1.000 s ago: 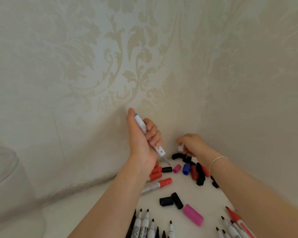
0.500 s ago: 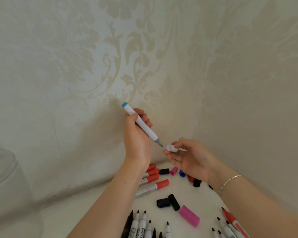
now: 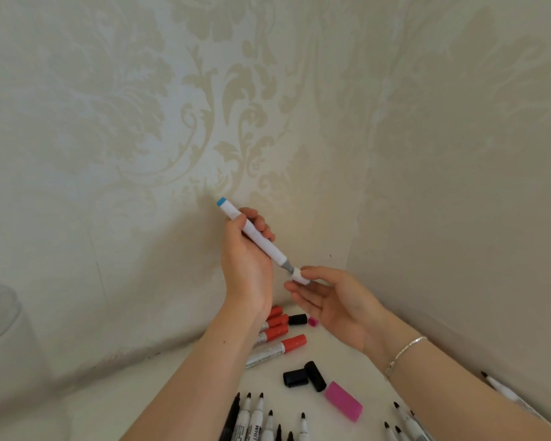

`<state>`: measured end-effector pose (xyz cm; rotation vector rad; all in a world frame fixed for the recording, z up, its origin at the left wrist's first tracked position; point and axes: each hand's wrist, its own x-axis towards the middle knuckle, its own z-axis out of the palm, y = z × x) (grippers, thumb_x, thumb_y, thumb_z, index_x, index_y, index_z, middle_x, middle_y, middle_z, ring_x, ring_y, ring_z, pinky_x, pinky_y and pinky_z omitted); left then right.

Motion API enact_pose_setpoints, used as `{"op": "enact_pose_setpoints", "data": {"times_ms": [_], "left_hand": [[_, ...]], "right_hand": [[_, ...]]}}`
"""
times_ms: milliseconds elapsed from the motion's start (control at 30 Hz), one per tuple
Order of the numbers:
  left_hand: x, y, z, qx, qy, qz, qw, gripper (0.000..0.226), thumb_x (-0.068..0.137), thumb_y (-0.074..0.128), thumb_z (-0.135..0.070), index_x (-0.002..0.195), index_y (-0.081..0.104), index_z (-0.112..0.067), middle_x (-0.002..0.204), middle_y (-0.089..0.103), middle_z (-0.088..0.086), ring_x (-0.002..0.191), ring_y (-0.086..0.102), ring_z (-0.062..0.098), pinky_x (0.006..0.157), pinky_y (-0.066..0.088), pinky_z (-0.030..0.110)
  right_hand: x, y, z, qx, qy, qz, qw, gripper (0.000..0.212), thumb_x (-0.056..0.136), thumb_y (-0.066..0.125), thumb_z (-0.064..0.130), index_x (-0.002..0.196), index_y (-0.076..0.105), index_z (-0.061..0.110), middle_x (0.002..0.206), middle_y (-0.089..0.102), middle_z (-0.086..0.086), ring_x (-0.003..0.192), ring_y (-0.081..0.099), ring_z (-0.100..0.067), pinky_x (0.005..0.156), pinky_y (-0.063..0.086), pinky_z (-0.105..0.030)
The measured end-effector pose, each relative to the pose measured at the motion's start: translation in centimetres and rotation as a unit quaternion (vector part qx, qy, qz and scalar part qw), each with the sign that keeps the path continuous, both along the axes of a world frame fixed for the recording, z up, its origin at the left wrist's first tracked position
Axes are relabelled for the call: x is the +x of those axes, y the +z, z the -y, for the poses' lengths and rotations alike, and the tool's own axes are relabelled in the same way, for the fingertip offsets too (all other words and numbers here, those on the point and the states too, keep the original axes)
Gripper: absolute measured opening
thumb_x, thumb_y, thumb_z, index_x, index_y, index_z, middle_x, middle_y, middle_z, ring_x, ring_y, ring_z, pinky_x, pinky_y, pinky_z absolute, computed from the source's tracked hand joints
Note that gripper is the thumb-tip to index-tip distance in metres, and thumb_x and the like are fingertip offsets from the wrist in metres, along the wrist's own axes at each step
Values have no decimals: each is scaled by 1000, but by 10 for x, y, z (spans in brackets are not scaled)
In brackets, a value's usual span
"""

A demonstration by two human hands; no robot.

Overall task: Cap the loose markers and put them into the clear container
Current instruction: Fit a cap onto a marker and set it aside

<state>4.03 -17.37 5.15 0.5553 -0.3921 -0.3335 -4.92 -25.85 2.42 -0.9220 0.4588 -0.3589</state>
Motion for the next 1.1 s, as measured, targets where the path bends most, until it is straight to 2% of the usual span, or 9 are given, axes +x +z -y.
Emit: {"op": "enact_pose_setpoints", "data": {"times_ms": [200, 300, 367, 533, 633, 700, 833, 967, 1100], "left_hand": [[-1, -3, 1, 15, -30, 19, 999, 22, 100, 38, -14, 85, 54, -11, 75, 56, -1, 74, 57, 12, 80, 48, 26], [7, -2, -3, 130, -68, 101, 984, 17, 98, 47, -11, 93, 63, -7, 96, 68, 7, 98, 66, 18, 90, 54, 34], [16, 0, -11, 217, -123, 130, 960, 16, 94, 56, -10, 103, 67, -5, 105, 72, 11, 101, 69, 21, 86, 57, 33], [29, 2, -29, 444, -130, 252, 850, 24, 85, 66, -1, 105, 69, -14, 86, 75, 5, 66, 70, 10, 56, 51, 17], [26, -4, -21, 521, -58, 399, 752, 29, 90, 61, -19, 117, 60, -31, 89, 74, -4, 51, 52, -4, 52, 39, 13], [19, -12, -11, 528, 5, 466, 710, 33, 95, 54, -31, 126, 55, -41, 86, 72, -10, 55, 53, -7, 55, 38, 14], [-1, -26, 3, 506, 135, 472, 709, 34, 95, 54, -38, 129, 57, -38, 109, 71, -10, 90, 64, 6, 77, 49, 19], [-5, -34, 8, 472, 155, 447, 743, 34, 94, 58, -36, 128, 59, -34, 112, 70, -9, 88, 64, 5, 77, 48, 15], [-1, -39, 11, 478, 141, 436, 749, 33, 93, 59, -38, 125, 62, -34, 109, 71, -9, 89, 66, 7, 84, 51, 20]], "right_hand": [[8, 6, -2, 70, -58, 75, 993, 10, 87, 57, 0, 97, 60, 0, 75, 65, -12, 61, 66, -14, 63, 58, -21], [11, 11, 11, 86, -146, 115, 979, 4, 89, 56, 3, 92, 59, 3, 78, 62, -10, 59, 62, -12, 57, 56, -18], [11, 14, 20, 53, -189, 103, 975, 4, 91, 56, 7, 88, 59, 6, 80, 62, -8, 61, 62, -12, 53, 54, -18], [16, 17, 30, -130, -241, 11, 962, 8, 92, 57, 10, 99, 61, 9, 85, 63, -8, 66, 63, -19, 61, 53, -24], [24, 17, 28, -173, -261, -2, 950, 12, 93, 56, 10, 102, 64, 8, 87, 65, -8, 68, 63, -18, 66, 54, -24], [28, 17, 27, -173, -282, 2, 944, 14, 94, 56, 11, 103, 65, 7, 86, 65, -6, 71, 64, -17, 65, 54, -22], [31, 20, 33, -165, -329, 9, 930, 16, 93, 58, 15, 100, 69, 6, 83, 64, -5, 72, 64, -18, 55, 54, -20], [30, 21, 35, -173, -338, -2, 925, 14, 92, 60, 17, 96, 69, 7, 81, 64, -5, 68, 64, -18, 54, 53, -21], [30, 12, 34, -156, -336, -11, 929, 13, 90, 61, 13, 99, 69, 8, 87, 66, -7, 70, 65, -21, 56, 52, -23]]}}
